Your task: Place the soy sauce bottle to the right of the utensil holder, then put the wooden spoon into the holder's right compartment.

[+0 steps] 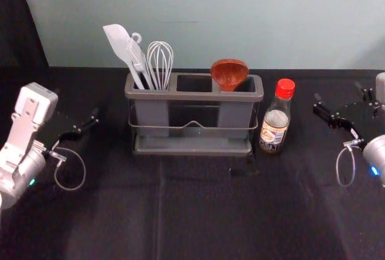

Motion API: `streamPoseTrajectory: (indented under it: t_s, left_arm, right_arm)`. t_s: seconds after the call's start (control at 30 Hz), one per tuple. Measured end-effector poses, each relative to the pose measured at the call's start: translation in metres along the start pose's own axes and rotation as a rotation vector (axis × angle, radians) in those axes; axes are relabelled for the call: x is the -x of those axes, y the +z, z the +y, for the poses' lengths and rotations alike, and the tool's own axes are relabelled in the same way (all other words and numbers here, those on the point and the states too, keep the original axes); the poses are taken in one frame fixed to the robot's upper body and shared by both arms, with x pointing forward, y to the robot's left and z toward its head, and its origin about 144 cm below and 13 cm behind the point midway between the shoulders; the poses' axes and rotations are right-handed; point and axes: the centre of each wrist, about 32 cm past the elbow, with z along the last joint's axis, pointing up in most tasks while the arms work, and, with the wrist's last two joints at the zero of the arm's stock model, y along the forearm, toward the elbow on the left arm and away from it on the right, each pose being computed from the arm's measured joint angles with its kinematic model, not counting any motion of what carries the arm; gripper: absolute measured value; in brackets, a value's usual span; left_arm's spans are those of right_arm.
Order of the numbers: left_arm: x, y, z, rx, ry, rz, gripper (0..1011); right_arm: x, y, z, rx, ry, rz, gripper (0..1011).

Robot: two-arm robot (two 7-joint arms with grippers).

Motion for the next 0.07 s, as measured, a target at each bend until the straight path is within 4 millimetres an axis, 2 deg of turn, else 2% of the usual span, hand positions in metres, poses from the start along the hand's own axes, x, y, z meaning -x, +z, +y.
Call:
streamPoseTrajectory:
  t_s: [0.07]
  left_arm:
    - [0.0,0.0,0.0,0.0,0.0,0.0,1000]
  right_arm:
    - [0.0,0.0,0.0,0.0,0.0,0.0,1002]
